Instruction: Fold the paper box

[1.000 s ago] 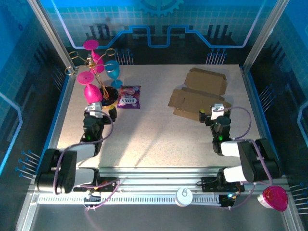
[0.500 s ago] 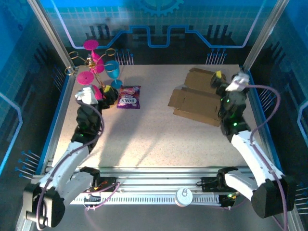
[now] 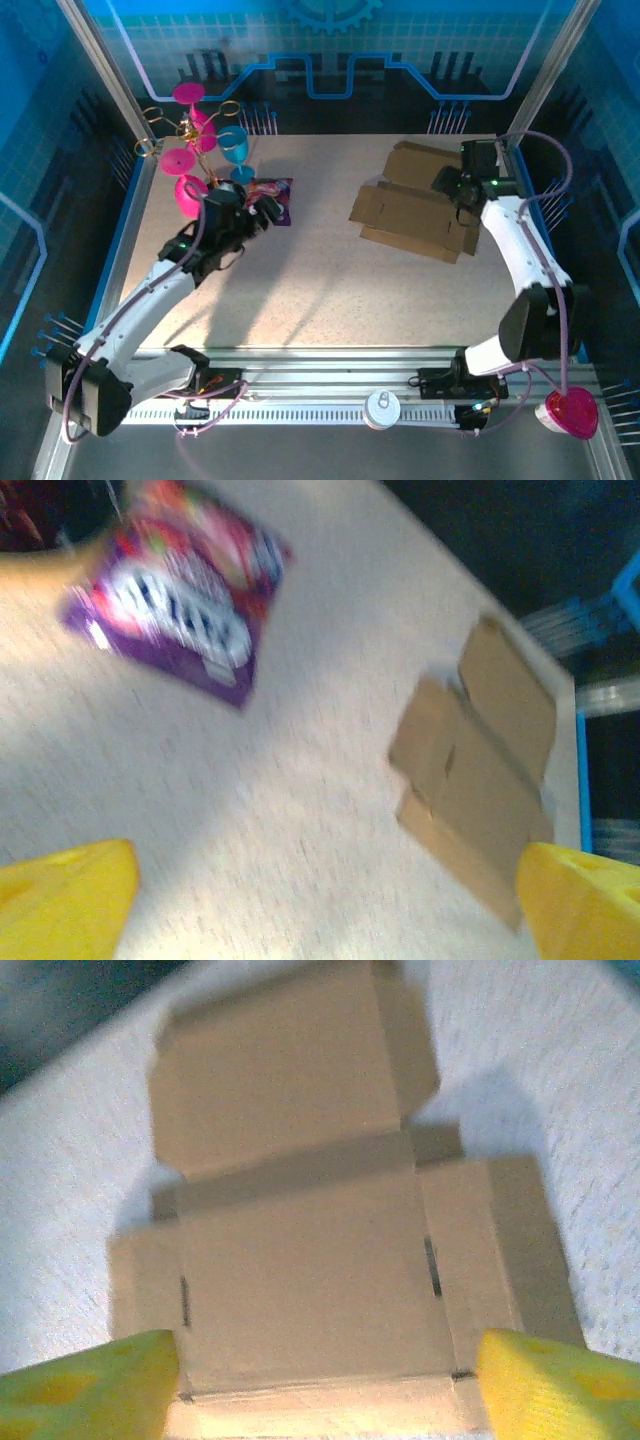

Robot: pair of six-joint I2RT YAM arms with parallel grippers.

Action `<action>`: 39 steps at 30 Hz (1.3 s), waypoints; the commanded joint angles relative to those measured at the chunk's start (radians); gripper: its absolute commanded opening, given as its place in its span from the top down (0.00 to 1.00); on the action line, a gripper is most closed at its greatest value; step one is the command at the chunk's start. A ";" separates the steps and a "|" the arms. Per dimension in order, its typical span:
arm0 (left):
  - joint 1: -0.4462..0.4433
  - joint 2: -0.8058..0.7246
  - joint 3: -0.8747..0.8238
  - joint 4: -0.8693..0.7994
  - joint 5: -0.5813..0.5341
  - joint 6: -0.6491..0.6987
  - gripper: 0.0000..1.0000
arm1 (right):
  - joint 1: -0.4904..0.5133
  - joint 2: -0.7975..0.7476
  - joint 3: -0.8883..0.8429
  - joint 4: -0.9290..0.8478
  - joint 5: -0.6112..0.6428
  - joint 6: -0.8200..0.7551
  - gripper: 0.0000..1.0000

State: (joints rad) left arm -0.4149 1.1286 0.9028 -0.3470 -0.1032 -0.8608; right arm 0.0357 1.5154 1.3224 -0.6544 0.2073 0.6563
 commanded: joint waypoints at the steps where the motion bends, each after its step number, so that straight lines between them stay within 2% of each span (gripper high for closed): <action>1: -0.095 0.061 -0.027 0.015 0.075 -0.104 0.13 | 0.006 0.126 0.023 -0.066 -0.168 0.022 0.42; 4: -0.127 0.161 -0.015 0.095 0.166 -0.153 0.26 | 0.016 0.263 0.061 -0.015 -0.244 0.025 0.56; 8: -0.138 0.260 0.023 0.150 0.232 -0.194 0.37 | 0.041 0.468 0.190 -0.062 -0.279 0.017 0.55; 11: -0.138 0.293 0.034 0.188 0.235 -0.225 0.39 | 0.078 0.610 0.295 -0.170 -0.337 0.028 0.60; 13: -0.135 0.304 0.040 0.197 0.232 -0.231 0.39 | 0.123 0.652 0.319 -0.216 -0.362 0.026 0.62; 18: -0.120 0.327 0.015 0.228 0.241 -0.256 0.39 | 0.246 0.612 0.213 -0.184 -0.409 0.054 0.63; 23: -0.062 0.351 -0.077 0.373 0.269 -0.310 0.39 | 0.286 0.505 0.024 -0.062 -0.496 0.133 0.64; 29: -0.034 0.452 -0.048 0.390 0.302 -0.242 0.40 | 0.284 0.492 0.015 -0.082 -0.524 0.092 0.64; 39: -0.062 0.592 -0.061 0.519 0.321 -0.310 0.41 | 0.283 0.506 0.037 -0.083 -0.554 0.088 0.63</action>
State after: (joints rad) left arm -0.4660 1.6947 0.8425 0.1123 0.1928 -1.1473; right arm 0.3241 2.0087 1.3582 -0.7097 -0.3233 0.7479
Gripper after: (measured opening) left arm 0.594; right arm 0.372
